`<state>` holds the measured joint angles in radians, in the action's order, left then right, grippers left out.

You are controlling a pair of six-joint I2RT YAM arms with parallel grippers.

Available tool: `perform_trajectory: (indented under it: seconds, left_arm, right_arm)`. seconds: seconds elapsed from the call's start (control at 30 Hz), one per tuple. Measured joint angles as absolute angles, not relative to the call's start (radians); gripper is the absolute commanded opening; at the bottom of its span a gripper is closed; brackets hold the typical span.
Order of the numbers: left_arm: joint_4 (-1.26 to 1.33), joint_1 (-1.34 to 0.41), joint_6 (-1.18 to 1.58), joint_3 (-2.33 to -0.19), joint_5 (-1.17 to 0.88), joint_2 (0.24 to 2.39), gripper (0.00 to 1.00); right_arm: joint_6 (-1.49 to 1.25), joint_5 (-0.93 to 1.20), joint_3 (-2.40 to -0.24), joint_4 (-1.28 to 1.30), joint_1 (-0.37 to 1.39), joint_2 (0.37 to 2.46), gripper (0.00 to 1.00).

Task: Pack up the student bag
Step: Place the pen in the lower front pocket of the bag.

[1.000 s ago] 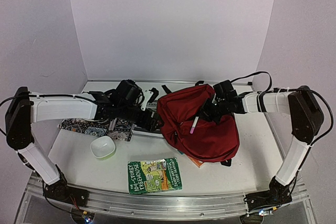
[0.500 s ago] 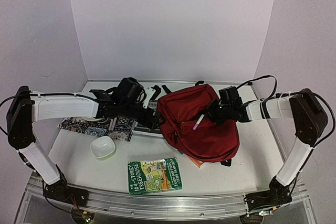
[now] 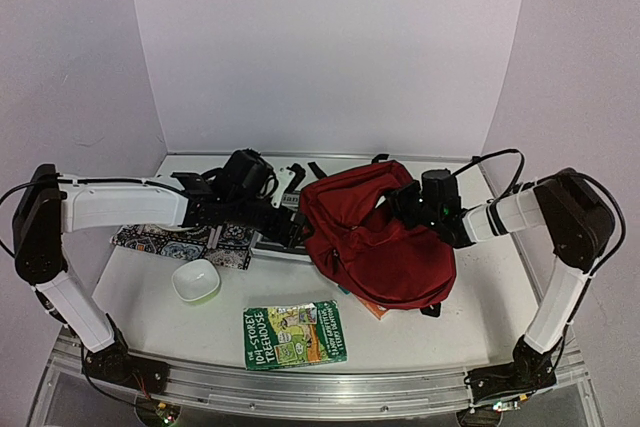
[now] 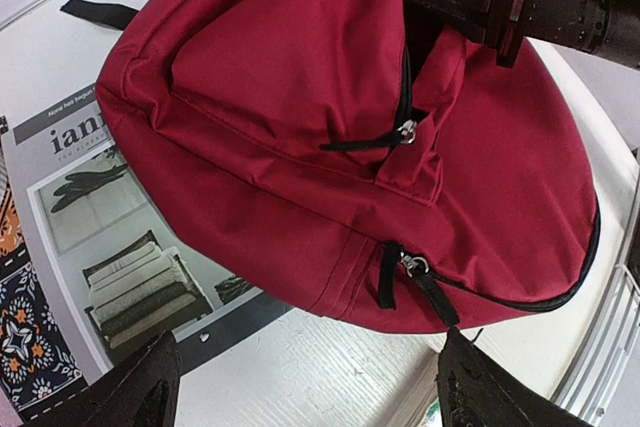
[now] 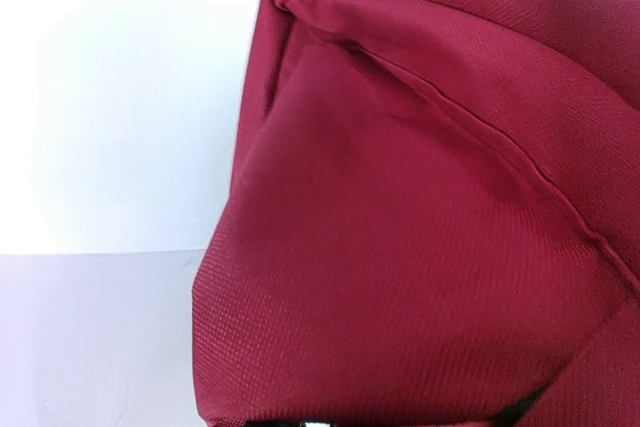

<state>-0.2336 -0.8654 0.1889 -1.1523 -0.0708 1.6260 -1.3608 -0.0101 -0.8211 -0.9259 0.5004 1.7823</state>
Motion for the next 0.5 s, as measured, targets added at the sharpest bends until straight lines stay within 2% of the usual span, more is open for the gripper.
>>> perform_trajectory:
  seconds: [0.13, 0.2, 0.33, 0.5]
  left_arm:
    - [-0.231, -0.865, 0.200, -1.138, -0.049, 1.626, 0.93]
    - [-0.228, -0.865, 0.209, -1.133, -0.039, 1.626, 0.95]
    - [-0.226, -0.865, 0.216, -1.120, -0.003, 1.620, 0.98]
    - [-0.225, -0.849, 0.237, -1.092, 0.016, 1.602, 0.99]
  right_arm:
    - [-1.378, -0.031, -0.822, -0.990, 0.511, 1.827, 0.00]
    - [-1.384, -0.045, -0.827, -1.006, 0.516, 1.852, 0.03]
    - [-1.385, -0.065, -0.847, -1.028, 0.525, 1.902, 0.14]
    - [-1.372, -0.067, -0.866, -1.032, 0.535, 1.928, 0.34]
